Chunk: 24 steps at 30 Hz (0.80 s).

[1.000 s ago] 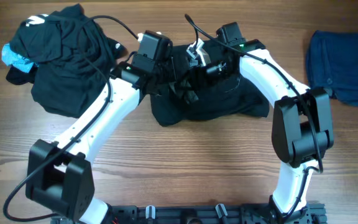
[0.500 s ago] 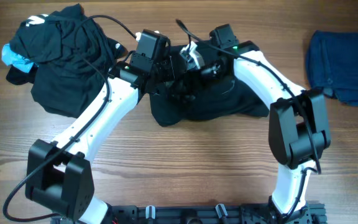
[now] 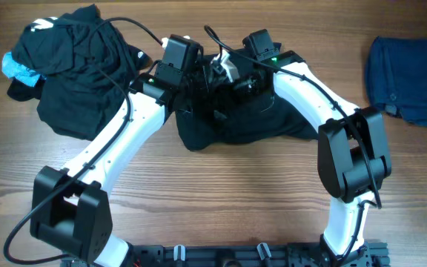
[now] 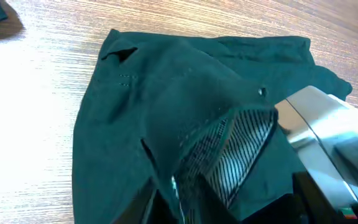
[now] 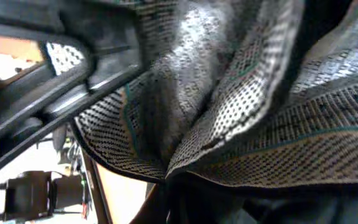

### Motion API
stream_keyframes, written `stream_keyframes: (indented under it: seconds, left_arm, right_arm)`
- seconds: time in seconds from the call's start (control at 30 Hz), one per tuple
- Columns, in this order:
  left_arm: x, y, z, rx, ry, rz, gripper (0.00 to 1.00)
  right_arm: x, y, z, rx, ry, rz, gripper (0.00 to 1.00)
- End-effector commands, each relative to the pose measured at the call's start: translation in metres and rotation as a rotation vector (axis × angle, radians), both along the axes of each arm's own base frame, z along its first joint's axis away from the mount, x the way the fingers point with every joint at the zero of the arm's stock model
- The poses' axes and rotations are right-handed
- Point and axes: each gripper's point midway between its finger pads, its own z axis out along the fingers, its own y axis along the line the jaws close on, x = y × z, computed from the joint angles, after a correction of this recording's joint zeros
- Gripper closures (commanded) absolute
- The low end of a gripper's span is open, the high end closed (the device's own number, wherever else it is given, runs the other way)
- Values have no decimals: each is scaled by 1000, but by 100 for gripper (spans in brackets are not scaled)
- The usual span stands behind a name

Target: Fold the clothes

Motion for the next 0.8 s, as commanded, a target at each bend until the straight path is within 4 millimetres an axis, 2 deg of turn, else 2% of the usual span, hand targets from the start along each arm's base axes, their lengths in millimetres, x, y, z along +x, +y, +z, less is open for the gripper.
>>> stream_keyframes:
  seconds: [0.0, 0.1, 0.23, 0.33, 0.43, 0.57, 0.63, 0.77]
  left_arm:
    - [4, 1, -1, -10, -3, 9, 79]
    - [5, 3, 2, -12, -10, 14, 66]
    - [6, 27, 19, -20, -27, 63, 52]
    - [2, 52, 28, -31, -10, 107, 51]
    - [-6, 72, 21, -24, 52, 143, 51]
    - [-17, 79, 13, 5, 106, 144, 52]
    - [-17, 79, 13, 9, 105, 146, 52]
    - [-17, 80, 12, 12, 104, 149, 52]
  right_arm:
    - [5, -2, 6, -42, 3, -58, 96]
    - [9, -5, 4, -56, -3, -73, 96]
    - [20, -16, 12, -49, -16, -106, 96]
    - [31, -28, 33, -39, -52, -137, 96]
    - [42, -43, 54, -103, -97, -184, 96]
    - [45, -53, 80, -165, -137, -220, 96]
    - [46, -60, 80, -207, -120, -259, 96]
    - [53, -89, 82, -247, -74, -335, 96]
